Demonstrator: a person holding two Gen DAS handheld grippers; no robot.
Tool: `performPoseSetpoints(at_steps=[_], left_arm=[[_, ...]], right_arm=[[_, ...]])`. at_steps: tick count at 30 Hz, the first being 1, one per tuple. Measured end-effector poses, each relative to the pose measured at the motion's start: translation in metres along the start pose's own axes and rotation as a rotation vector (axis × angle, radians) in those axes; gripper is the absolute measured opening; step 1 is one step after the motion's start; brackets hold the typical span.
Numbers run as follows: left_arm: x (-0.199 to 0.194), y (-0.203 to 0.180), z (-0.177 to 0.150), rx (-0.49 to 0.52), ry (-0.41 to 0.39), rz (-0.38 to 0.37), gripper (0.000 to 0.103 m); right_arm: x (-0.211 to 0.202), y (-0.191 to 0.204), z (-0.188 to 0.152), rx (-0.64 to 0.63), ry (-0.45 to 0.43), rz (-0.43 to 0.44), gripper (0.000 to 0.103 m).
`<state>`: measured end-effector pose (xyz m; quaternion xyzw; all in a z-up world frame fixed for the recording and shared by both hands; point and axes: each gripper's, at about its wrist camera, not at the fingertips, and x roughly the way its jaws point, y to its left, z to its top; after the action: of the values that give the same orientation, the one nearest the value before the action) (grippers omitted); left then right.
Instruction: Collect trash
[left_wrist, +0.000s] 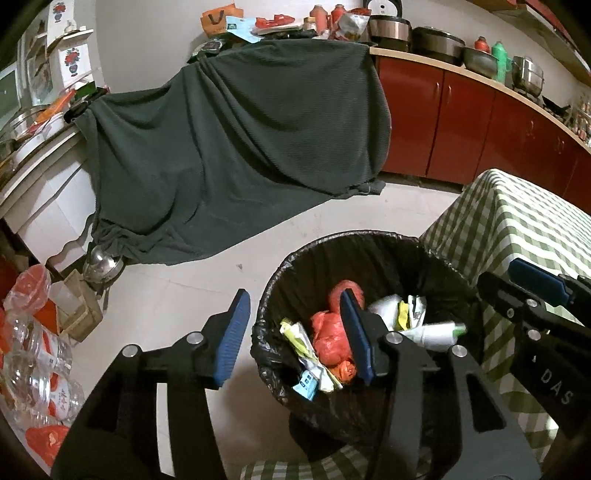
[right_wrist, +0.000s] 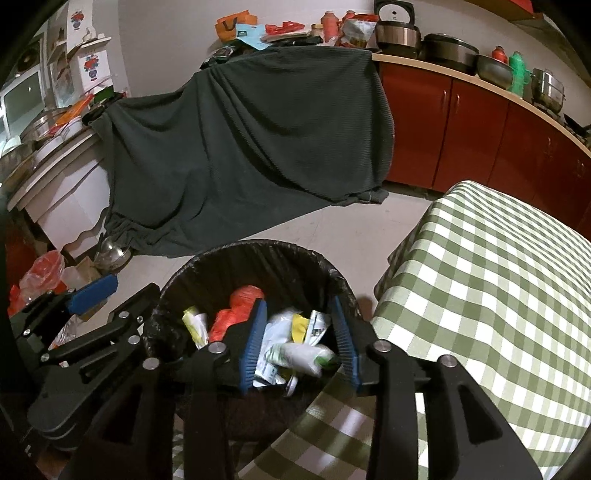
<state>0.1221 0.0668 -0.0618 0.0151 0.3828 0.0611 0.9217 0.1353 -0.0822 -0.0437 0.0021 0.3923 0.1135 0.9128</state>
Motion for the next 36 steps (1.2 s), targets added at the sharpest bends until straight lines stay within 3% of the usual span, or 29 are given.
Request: performPoseSetpoints(at_steps=[9, 20, 36], left_arm=[[-0.008, 0.000, 0.003, -0.018, -0.010, 0.003, 0.067], [-0.055, 0.000, -0.006, -0.030, -0.059, -0.028, 0.080], [-0.141, -0.019, -0.036, 0.006, -0.146, -0.026, 0.090]], right_arm=[[-0.011, -0.004, -0.001, 0.014, -0.027, -0.016, 0.051], [-0.055, -0.016, -0.013, 0.034, -0.095, -0.059, 0.068], [-0.131, -0.039, -0.043, 0.064, -0.205, -0.098, 0.073]])
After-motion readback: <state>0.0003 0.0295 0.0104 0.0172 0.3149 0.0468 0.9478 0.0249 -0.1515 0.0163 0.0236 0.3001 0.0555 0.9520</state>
